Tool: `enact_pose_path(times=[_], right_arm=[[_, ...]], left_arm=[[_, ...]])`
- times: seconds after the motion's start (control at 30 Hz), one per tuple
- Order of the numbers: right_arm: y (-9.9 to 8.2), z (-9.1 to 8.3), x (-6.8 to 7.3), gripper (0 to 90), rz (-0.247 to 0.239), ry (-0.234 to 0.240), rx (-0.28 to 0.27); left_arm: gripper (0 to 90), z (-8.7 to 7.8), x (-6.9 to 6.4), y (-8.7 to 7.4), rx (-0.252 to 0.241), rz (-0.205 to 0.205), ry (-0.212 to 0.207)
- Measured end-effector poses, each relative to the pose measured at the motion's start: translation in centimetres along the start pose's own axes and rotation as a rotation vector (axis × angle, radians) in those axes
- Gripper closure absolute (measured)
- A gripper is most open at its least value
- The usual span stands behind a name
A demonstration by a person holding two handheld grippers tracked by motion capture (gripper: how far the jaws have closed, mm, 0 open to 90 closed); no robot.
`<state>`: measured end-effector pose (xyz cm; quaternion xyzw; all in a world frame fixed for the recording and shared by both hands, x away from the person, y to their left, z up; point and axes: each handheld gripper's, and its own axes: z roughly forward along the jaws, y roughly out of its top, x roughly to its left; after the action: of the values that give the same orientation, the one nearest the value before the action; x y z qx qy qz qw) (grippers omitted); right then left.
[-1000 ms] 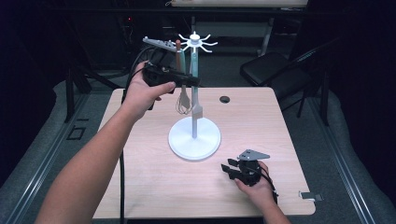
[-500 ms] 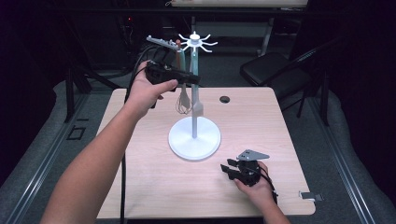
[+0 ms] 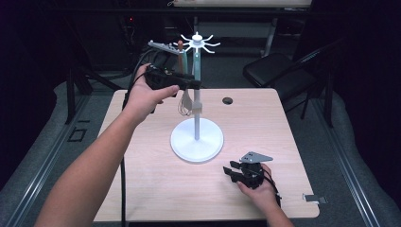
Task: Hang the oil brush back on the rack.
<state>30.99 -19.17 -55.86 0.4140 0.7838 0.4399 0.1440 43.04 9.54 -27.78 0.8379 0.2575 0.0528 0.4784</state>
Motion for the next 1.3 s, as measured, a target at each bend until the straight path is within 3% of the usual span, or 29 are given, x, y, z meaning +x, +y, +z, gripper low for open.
enact_pose_path(times=[0.2, 0.53, 0.87, 1.13, 1.3], right_arm=[[0.0, 0.1, 0.1, 59.7, -0.004, 0.0, 0.005], [0.0, 0.0, 0.0, 59.2, 0.002, 0.001, -0.003], [0.1, -0.2, -0.2, 58.0, 0.008, -0.001, -0.007], [0.2, -0.5, -0.4, 56.7, 0.014, -0.01, -0.02], [0.2, -0.7, -0.7, 55.7, 0.022, -0.014, -0.025]], left_arm=[[60.1, -0.4, -0.2, -0.4, 0.013, 0.016, 0.029], [59.1, -1.3, 0.4, -1.2, 0.019, -0.001, 0.062], [57.4, -3.5, 0.1, -2.1, -0.004, -0.001, 0.117], [54.3, -4.3, -0.2, -4.4, 0.013, 0.007, 0.154], [50.5, -5.0, 0.3, -6.7, 0.007, -0.019, 0.159]])
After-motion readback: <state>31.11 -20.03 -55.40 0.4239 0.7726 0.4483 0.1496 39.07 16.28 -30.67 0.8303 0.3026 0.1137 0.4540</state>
